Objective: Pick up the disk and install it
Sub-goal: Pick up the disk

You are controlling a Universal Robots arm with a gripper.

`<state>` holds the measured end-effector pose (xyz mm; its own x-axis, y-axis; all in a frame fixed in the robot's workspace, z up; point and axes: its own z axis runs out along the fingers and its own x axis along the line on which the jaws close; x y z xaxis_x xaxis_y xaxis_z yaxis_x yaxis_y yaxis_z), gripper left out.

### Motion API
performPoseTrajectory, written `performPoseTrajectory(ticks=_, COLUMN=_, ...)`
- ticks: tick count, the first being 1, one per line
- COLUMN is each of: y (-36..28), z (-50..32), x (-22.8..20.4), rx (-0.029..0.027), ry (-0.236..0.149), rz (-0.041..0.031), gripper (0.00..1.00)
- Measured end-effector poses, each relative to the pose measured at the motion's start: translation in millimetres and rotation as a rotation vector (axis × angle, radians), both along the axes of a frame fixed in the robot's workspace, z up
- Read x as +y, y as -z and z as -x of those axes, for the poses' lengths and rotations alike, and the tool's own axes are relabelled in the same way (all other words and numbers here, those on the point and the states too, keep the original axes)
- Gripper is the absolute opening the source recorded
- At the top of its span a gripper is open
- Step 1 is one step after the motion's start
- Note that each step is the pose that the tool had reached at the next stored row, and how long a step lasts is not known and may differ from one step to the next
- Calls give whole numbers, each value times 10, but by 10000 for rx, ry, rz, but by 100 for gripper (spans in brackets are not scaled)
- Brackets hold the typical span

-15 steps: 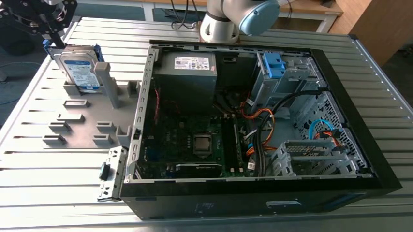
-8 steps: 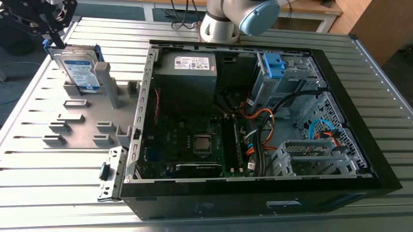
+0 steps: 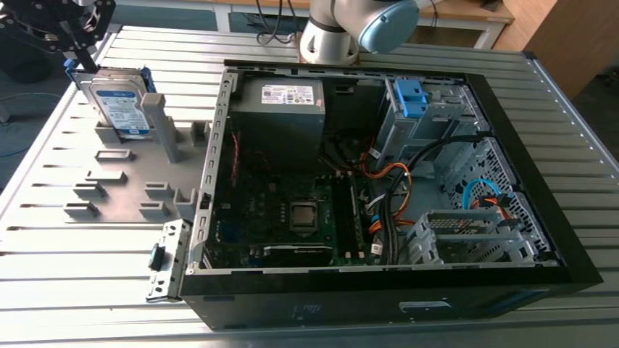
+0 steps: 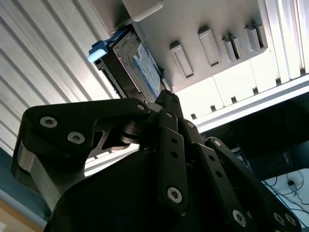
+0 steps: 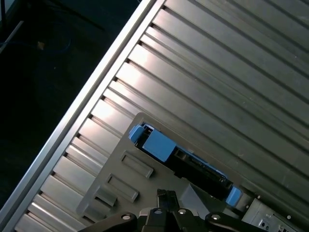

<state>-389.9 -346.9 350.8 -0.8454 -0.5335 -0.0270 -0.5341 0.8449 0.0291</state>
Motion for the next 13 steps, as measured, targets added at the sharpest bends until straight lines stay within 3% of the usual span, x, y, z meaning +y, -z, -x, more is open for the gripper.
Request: performPoseTrajectory(ticks=13, y=0, z=0, x=0, rx=0, ry=-772, rz=0, gripper=11)
